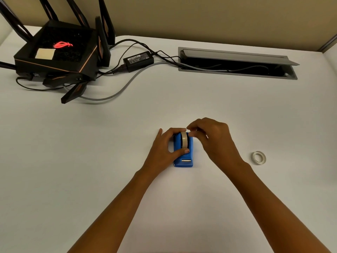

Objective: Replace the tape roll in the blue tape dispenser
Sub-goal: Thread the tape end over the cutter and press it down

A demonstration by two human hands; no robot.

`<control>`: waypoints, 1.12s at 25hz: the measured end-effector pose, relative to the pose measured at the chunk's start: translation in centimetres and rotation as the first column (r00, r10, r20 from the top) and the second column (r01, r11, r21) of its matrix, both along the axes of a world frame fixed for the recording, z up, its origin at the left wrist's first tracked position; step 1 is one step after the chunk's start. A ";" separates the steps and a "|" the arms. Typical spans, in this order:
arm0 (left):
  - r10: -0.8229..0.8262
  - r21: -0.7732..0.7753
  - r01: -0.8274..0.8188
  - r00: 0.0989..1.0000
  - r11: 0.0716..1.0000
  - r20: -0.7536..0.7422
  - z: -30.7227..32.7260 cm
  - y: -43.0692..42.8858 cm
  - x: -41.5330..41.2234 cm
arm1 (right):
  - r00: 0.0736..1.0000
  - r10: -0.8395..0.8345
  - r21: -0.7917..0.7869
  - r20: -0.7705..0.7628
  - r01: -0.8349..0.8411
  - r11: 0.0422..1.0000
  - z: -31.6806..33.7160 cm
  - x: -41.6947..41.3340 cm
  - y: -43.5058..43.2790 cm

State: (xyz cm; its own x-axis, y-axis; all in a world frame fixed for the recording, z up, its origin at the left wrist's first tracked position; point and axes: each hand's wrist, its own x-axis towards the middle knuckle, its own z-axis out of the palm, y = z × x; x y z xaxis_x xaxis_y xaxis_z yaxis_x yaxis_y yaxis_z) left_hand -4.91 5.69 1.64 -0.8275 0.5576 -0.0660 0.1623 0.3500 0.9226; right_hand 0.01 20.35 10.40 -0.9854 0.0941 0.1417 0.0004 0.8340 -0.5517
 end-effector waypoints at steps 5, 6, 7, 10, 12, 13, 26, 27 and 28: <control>0.006 0.032 -0.006 1.000 0.999 0.004 0.2 0.0 0.1 | 0.998 -0.054 -0.081 0.018 0.055 0.995 -1.9 0.1 -1.1; 0.003 0.031 -0.003 1.000 1.000 -0.002 0.3 0.0 0.1 | 0.996 -0.089 -0.127 0.010 0.090 0.988 -2.2 0.0 -1.2; -0.003 0.029 0.003 1.000 1.000 -0.007 0.4 -0.1 0.1 | 0.992 -0.124 -0.178 0.009 0.124 0.976 -2.3 -0.1 -1.2; -0.016 0.022 0.017 1.000 1.000 -0.015 0.3 -0.2 0.1 | 0.983 -0.179 -0.228 0.036 0.182 0.956 -2.3 -0.6 -1.1; -0.015 0.016 0.016 1.000 1.000 -0.013 0.3 -0.2 0.1 | 0.982 -0.176 -0.199 0.065 0.186 0.962 -2.3 -0.9 -1.2; -0.016 0.015 0.016 1.000 1.000 -0.012 0.4 -0.2 0.0 | 0.982 -0.171 -0.186 0.080 0.183 0.965 -2.3 -1.1 -1.2; -0.012 0.024 0.010 0.998 1.000 0.065 1.2 -0.1 0.4 | 0.979 -0.192 -0.209 0.070 0.203 0.957 -1.7 -1.7 -1.6; -0.001 0.040 -0.002 0.996 0.999 0.088 1.3 -0.1 0.5 | 0.979 -0.194 -0.251 0.063 0.204 0.946 -1.7 -1.5 -1.6; 0.016 0.058 -0.022 0.994 0.998 0.108 1.4 0.0 0.6 | 0.979 -0.195 -0.284 0.061 0.204 0.937 -1.6 -1.2 -1.5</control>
